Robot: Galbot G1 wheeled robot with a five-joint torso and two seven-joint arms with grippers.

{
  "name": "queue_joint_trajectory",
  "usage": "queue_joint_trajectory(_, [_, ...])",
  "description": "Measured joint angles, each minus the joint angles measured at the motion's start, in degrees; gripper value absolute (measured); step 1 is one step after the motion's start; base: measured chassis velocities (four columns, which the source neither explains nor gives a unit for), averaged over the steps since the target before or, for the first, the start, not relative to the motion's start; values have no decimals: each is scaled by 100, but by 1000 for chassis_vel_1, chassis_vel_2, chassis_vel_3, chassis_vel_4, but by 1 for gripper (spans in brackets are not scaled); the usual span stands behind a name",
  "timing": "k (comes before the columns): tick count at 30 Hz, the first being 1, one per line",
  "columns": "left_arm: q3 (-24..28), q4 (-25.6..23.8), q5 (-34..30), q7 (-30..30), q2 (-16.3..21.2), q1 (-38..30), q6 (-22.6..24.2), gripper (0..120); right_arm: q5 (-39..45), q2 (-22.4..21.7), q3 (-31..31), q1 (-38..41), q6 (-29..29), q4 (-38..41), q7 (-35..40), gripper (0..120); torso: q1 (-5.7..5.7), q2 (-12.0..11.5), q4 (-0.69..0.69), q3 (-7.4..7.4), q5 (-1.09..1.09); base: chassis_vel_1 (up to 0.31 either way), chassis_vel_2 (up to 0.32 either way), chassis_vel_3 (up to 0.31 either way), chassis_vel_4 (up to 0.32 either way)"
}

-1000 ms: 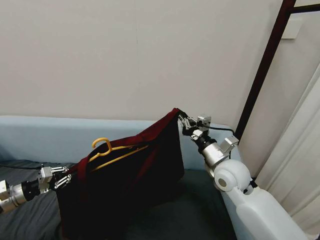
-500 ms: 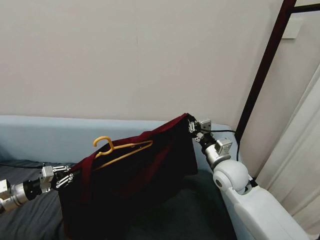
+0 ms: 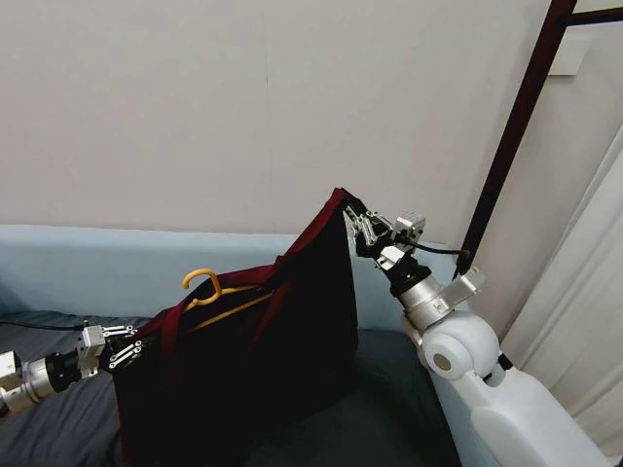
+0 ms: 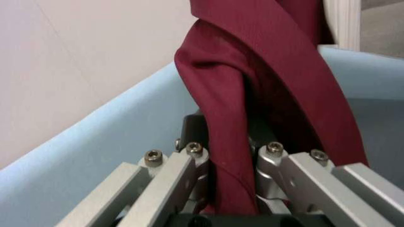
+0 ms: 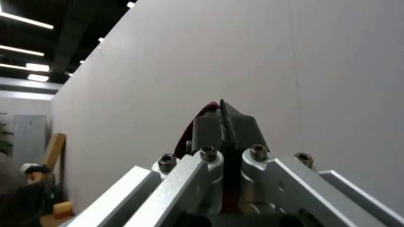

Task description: Pick up the clothes from the sofa and hang them on the clothes hanger.

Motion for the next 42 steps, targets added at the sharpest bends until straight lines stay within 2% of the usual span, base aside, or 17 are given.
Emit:
queue_joint_trajectory(3, [0, -13, 0, -5, -12, -3, 0, 7, -88, -57, -181, -111, -69, 72, 76, 0, 0, 0, 0, 0, 0, 0, 0, 0, 0])
queue_joint_trajectory(6, [-25, -71, 1, -49, -58, -4, 1, 7, -445, -230, -761, -458, -342, 170, 395, 0, 0, 0, 0, 0, 0, 0, 0, 0, 0])
queue_joint_trajectory(7, [-25, -71, 1, -49, -58, -4, 1, 7, -445, -230, -761, -458, -342, 170, 395, 0, 0, 0, 0, 0, 0, 0, 0, 0, 0])
queue_joint_trajectory(10, [-64, -224, -57, -171, -120, 1, 0, 7, -1083, -340, -1439, -913, -484, 96, 634, 0, 0, 0, -1, 0, 0, 0, 0, 0, 0])
queue_joint_trajectory(18, [-122, -564, -171, -291, -148, 34, 0, 7, -1717, -199, -1916, -1024, -875, -240, 1240, 0, 0, 0, 0, 0, 1, 0, 0, 0, 0])
queue_joint_trajectory(20, [-124, -578, -180, -305, -141, 34, -1, 7, -1844, -205, -1998, -1021, -1024, -283, 1373, 3, 0, 0, 0, 0, 0, 0, 0, 0, 0])
queue_joint_trajectory(25, [-129, -571, -226, -385, -95, -14, -9, 7, -2204, -318, -2303, -1049, -1529, -341, 1851, 22, 0, 0, 0, 0, 0, 0, 0, 0, 0])
queue_joint_trajectory(27, [-123, -548, -248, -399, -56, -52, -11, 7, -2065, -387, -2343, -1072, -1541, -340, 1897, 32, 0, 0, 0, 0, 0, 0, 0, 0, 0])
queue_joint_trajectory(28, [-123, -548, -248, -399, -56, -52, -11, 7, -2065, -387, -2343, -1072, -1541, -340, 1897, 32, 0, 0, 0, 0, 0, 0, 0, 0, 0])
queue_joint_trajectory(30, [-119, -515, -251, -400, -32, -69, -16, 7, -1572, -437, -2317, -1098, -980, -339, 1554, 41, 0, 0, -1, 0, 0, 0, 0, 0, 0])
queue_joint_trajectory(31, [-119, -495, -251, -397, -28, -72, -21, 7, -1162, -432, -2258, -1106, -429, -357, 1161, 45, 0, 0, -1, 0, 0, 0, 0, 0, 0])
queue_joint_trajectory(32, [-119, -495, -251, -397, -28, -72, -21, 7, -1162, -432, -2258, -1106, -429, -357, 1161, 45, 0, 0, -1, 0, 0, 0, 0, 0, 0])
queue_joint_trajectory(33, [-118, -478, -250, -390, -28, -71, -30, 7, -748, -398, -2182, -1105, 73, -388, 754, 51, 0, 0, 0, 0, 0, 0, 0, 0, 0])
queue_joint_trajectory(35, [-115, -475, -246, -363, -32, -43, -46, 7, -179, -276, -2069, -1032, 538, -397, 333, 58, 0, 0, -1, 0, 1, 0, 0, 0, 0])
queue_joint_trajectory(36, [-113, -483, -243, -334, -45, -22, -48, 7, 151, -198, -2010, -946, 586, -374, 330, 65, 0, 0, 0, 0, 0, 0, 0, 0, 0])
queue_joint_trajectory(38, [-112, -502, -241, -300, -58, -8, -48, 7, 399, -118, -1973, -860, 554, -354, 478, 68, 0, 0, 1, 0, 0, 0, 0, 0, 0])
queue_joint_trajectory(42, [-94, -562, -239, -214, -118, 22, -32, 7, 1090, 197, -1695, -501, 167, -686, 836, 87, 0, 0, 1, 0, 0, 0, 0, 0, 0])
